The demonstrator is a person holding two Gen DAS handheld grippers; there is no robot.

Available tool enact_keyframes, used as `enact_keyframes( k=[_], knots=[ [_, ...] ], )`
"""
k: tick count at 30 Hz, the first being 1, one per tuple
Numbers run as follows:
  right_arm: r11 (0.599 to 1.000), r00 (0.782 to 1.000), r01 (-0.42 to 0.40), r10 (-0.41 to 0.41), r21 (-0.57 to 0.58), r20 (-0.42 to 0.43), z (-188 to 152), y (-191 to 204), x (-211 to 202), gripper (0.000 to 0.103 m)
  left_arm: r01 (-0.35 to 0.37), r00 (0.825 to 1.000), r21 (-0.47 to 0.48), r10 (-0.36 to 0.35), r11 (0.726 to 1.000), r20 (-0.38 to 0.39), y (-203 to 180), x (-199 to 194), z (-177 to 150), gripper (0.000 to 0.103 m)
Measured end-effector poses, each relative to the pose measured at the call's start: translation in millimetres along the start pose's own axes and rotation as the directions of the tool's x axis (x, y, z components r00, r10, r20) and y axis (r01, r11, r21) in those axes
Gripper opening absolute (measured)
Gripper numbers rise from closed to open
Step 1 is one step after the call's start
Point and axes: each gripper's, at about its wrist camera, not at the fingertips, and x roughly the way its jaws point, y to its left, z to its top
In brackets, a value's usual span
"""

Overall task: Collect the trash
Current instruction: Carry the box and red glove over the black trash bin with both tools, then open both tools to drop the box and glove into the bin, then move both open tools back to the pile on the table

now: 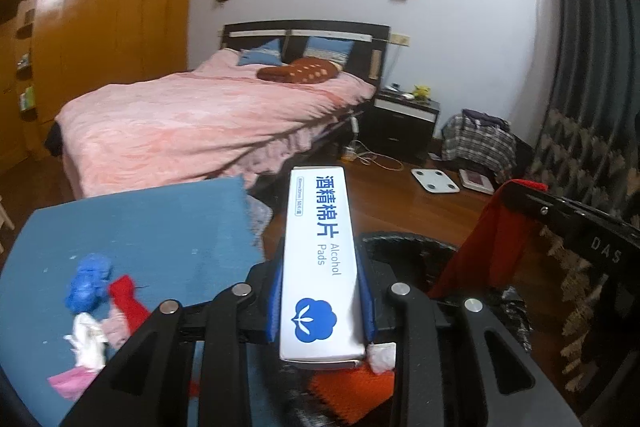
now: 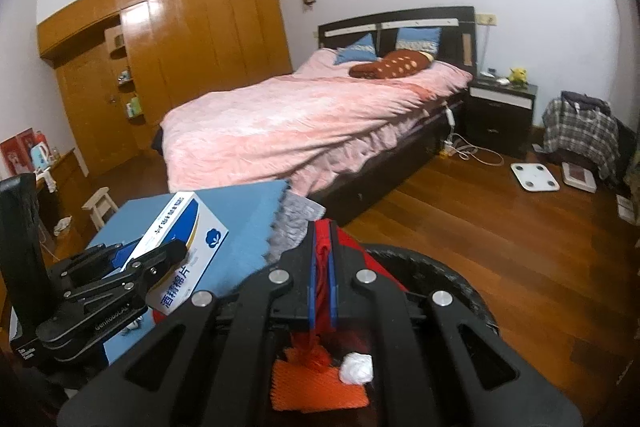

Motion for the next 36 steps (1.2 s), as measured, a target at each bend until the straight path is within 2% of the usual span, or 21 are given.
enact_keyframes(
  k=[5,6,7,8,10,11,12,13,14,16,17,19,28,36],
  knots=[
    [0.999,0.999,0.037,-0.036,0.026,-0.034,-14.6,-17.9,2.8,0.007,0.067,0.997,0.022,-0.066,0.997,-0.039,-21.0,19.2,-8.2,0.032],
    [0.998,0.998,0.048,-0.047,0.029,-0.040,-17.1,-21.2,3.6,0.007,0.074,0.996,0.023,-0.073,0.997,-0.046,-22.7,22.0,-9.0,0.040],
    [0.998,0.997,0.056,-0.055,0.031,-0.045,-18.3,-23.6,5.0,0.010,0.082,0.995,0.025,-0.081,0.996,-0.055,-24.9,24.5,-11.0,0.052],
    [0.997,0.997,0.066,-0.064,0.033,-0.049,-20.0,-27.1,6.0,0.013,0.086,0.995,0.024,-0.084,0.996,-0.058,-25.3,26.1,-12.6,0.057],
    [0.996,0.996,0.082,-0.080,0.039,-0.049,-22.2,-30.6,6.3,0.034,0.088,0.994,0.020,-0.087,0.996,-0.060,-23.7,25.9,-15.7,0.062],
    [0.995,0.995,0.087,-0.085,0.043,-0.046,-24.0,-32.8,5.5,0.036,0.083,0.995,0.019,-0.082,0.996,-0.063,-23.4,26.0,-16.1,0.064],
    [0.995,0.995,0.095,-0.093,0.044,-0.043,-25.1,-34.2,5.3,0.044,0.072,0.995,0.017,-0.071,0.997,-0.064,-20.8,25.8,-16.3,0.070],
    [0.994,0.994,0.102,-0.100,0.045,-0.041,-25.6,-35.1,5.1,0.059,0.065,0.996,0.014,-0.064,0.998,-0.061,-18.4,25.8,-15.3,0.074],
    [0.993,0.994,0.108,-0.106,0.046,-0.038,-25.9,-35.8,5.5,0.066,0.057,0.997,0.006,-0.056,0.998,-0.055,-14.1,23.9,-15.1,0.076],
    [0.992,0.994,0.112,-0.111,0.051,-0.021,-27.9,-36.3,3.7,0.088,0.035,0.998,-0.013,-0.035,0.999,-0.047,-4.2,18.6,-14.8,0.087],
    [0.992,0.993,0.118,-0.118,0.054,-0.005,-28.9,-34.8,1.9,0.092,0.026,0.999,-0.021,-0.027,0.999,-0.042,-0.3,16.7,-14.5,0.089],
    [0.991,0.993,0.119,-0.120,0.058,0.012,-29.4,-32.4,0.1,0.096,0.003,0.999,-0.040,-0.005,0.999,-0.035,7.9,12.4,-14.2,0.097],
    [0.996,0.998,0.070,-0.070,0.056,-0.005,-29.3,-5.6,11.7,0.097,-0.115,0.993,-0.093,0.114,0.989,-0.020,54.4,-14.1,-17.8,0.097],
    [1.000,1.000,-0.007,0.008,0.018,-0.026,-28.4,45.5,33.0,0.097,-0.228,0.973,-0.129,0.229,0.965,-0.002,105.6,-40.0,-29.7,0.097]
  ],
)
